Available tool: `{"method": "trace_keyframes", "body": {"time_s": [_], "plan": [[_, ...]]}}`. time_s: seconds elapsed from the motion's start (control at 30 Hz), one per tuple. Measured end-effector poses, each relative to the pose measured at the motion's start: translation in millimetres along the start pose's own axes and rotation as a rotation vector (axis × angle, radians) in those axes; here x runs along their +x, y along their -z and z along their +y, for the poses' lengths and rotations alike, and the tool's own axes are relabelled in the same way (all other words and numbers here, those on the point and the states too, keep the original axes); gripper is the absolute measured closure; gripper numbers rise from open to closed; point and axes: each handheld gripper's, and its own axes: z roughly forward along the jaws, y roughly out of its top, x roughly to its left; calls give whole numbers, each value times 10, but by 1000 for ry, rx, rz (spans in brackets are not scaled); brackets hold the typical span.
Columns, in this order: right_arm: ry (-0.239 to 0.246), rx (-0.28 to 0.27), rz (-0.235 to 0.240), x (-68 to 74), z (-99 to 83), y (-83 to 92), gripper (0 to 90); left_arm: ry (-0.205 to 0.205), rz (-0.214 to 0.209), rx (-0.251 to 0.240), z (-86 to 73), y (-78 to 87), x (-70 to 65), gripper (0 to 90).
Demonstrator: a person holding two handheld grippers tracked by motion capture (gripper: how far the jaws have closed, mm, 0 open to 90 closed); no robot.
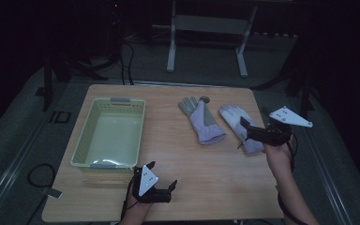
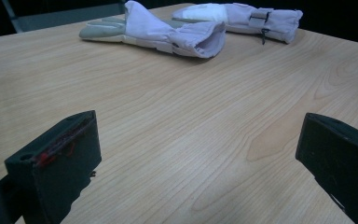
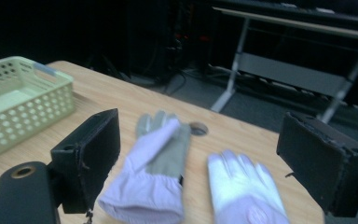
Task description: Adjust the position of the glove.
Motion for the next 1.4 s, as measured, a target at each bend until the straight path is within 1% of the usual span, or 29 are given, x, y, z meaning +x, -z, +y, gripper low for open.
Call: {"method": "trace_keyframes", "body": {"time_s": [0.07, 0.2, 0.23, 0.3, 0.37, 0.4, 0.43, 0.47, 0.5, 0.53, 0.6, 0.63, 0.67, 0.7, 0.77, 0.8, 0.87, 0.9, 0.93, 0.97, 1.0, 1.03, 1.07, 1.17, 1.2, 1.3, 1.33, 1.37, 1.4], "plan": [[4, 0, 11, 24, 32, -48, 133, -1, 0, 1, 0, 1, 1, 0], [-2, 31, 50, 66, 65, -192, 139, 3, -4, -1, -1, 1, 5, 0], [-16, 22, 77, 71, 65, -236, 142, 3, -5, -1, -1, 2, 7, 0], [-51, 25, 105, 70, 66, -311, 141, 3, -5, -1, -1, 3, 10, 0], [-63, 39, 89, 86, 66, -388, 128, 4, -6, -1, -1, 2, 8, 0], [-62, 52, 67, 99, 65, -420, 127, 5, -7, -2, -1, 0, 5, 0], [-53, 67, 24, 125, 64, -488, 126, 5, -7, -3, -1, 0, 5, 0], [-51, 72, 28, 128, 61, -507, 126, 5, -8, -3, -1, 0, 5, 0], [-55, 83, 64, 125, 53, -557, 125, 5, -9, -3, -1, 1, 6, 0], [-64, 107, 76, 131, 40, -639, 125, 4, -10, -2, -1, 2, 9, 0], [-64, 115, 75, 135, 37, -668, 125, 4, -10, -2, -1, 3, 10, 0], [-64, 129, 86, 142, 29, -712, 129, 4, -11, -2, -1, 3, 9, 0], [-65, 168, 89, 154, 15, -795, 148, 4, -11, -2, -2, 3, 8, 0], [-65, 168, 89, 154, 15, -795, 148, 3, -12, -2, -1, 3, 8, 0], [-76, 201, 115, 158, -7, -877, 182, 3, -13, -1, -1, 3, 9, 0], [-72, 210, 117, 164, -16, -904, 185, 4, -15, -1, -1, 4, 10, 0], [-74, 245, 129, 171, -42, -978, 197, 4, -15, -2, -1, 4, 12, 0], [-85, 272, 144, 173, -60, -1024, 214, 4, -15, -2, -1, 4, 12, 0], [-85, 272, 144, 173, -60, -1024, 214, 3, -16, -2, -1, 4, 12, 0], [-85, 294, 146, 178, -77, -1070, 216, 3, -16, -1, -1, 4, 10, 0], [-88, 307, 146, 179, -99, -1124, 250, 3, -17, -2, -1, 3, 9, 0], [-88, 307, 146, 179, -99, -1124, 250, 1, -17, -1, 0, 2, 10, 0], [-88, 309, 145, 178, -108, -1149, 284, 1, -17, 0, 0, 2, 10, 0], [-80, 322, 151, 182, -141, -1226, 306, 1, -18, 0, 0, 1, 8, 0], [-81, 327, 154, 184, -154, -1255, 327, 0, -19, 0, -1, 2, 8, 0], [-75, 344, 161, 195, -188, -1355, 337, -2, -21, 1, 0, 2, 9, 0], [-71, 347, 158, 195, -199, -1391, 336, -5, -24, 1, 0, 3, 9, 0], [-72, 355, 145, 197, -213, -1451, 388, -6, -25, 1, 0, 3, 9, 0], [-72, 355, 145, 197, -213, -1451, 388, -7, -25, 0, -1, 2, 9, 0]]}}
